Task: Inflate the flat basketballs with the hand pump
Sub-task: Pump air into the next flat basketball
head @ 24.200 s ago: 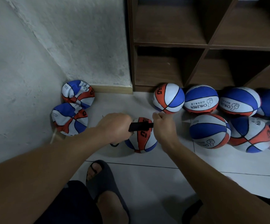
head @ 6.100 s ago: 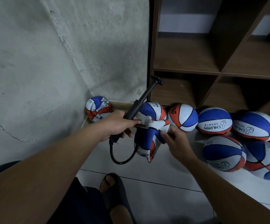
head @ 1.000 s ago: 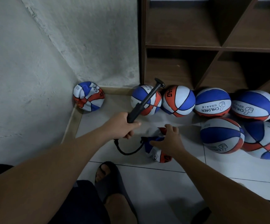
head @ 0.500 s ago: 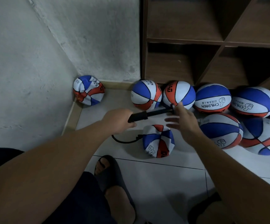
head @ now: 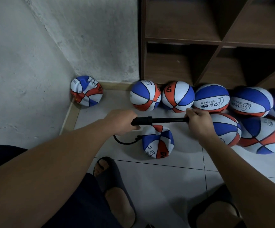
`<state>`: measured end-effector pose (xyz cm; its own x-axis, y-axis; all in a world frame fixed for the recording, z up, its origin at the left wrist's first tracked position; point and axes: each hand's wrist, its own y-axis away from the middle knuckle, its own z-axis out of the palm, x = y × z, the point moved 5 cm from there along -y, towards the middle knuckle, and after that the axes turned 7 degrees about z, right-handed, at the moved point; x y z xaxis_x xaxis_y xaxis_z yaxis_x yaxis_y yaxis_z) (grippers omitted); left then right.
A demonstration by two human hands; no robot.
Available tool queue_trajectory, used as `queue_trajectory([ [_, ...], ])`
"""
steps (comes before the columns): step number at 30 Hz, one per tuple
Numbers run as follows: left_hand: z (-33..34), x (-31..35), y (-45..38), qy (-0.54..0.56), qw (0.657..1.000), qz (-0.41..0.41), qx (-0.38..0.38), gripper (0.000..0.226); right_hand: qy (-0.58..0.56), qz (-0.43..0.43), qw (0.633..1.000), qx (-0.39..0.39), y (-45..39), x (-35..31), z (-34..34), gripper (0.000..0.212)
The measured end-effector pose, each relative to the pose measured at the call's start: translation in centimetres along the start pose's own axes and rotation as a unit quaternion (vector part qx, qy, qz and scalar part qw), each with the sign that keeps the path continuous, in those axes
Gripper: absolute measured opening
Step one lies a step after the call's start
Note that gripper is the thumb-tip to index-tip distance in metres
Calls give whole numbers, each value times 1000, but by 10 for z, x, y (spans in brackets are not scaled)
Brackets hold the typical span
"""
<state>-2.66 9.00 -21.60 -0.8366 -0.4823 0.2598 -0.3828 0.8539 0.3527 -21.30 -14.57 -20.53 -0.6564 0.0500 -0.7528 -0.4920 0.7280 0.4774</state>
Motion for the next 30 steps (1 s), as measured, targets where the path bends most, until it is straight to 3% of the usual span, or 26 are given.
queue_trajectory([
  [5,-5,22,-5,-12,1000,12,26,33,-46,8,999,-1,19,-3,20,28],
  [12,-2,44,-8,-29,999,14,33,30,-36,-37,998,-24,38,-16,51,32],
  [21,2,46,-9,-73,996,53,13,27,-10,-16,997,-69,42,1,75,33],
  [26,-9,31,-9,-46,998,29,35,37,-22,18,993,-114,29,-5,62,26],
  [30,-14,0,0,-13,1000,-23,2,37,-102,58,991,-69,6,-4,13,19],
])
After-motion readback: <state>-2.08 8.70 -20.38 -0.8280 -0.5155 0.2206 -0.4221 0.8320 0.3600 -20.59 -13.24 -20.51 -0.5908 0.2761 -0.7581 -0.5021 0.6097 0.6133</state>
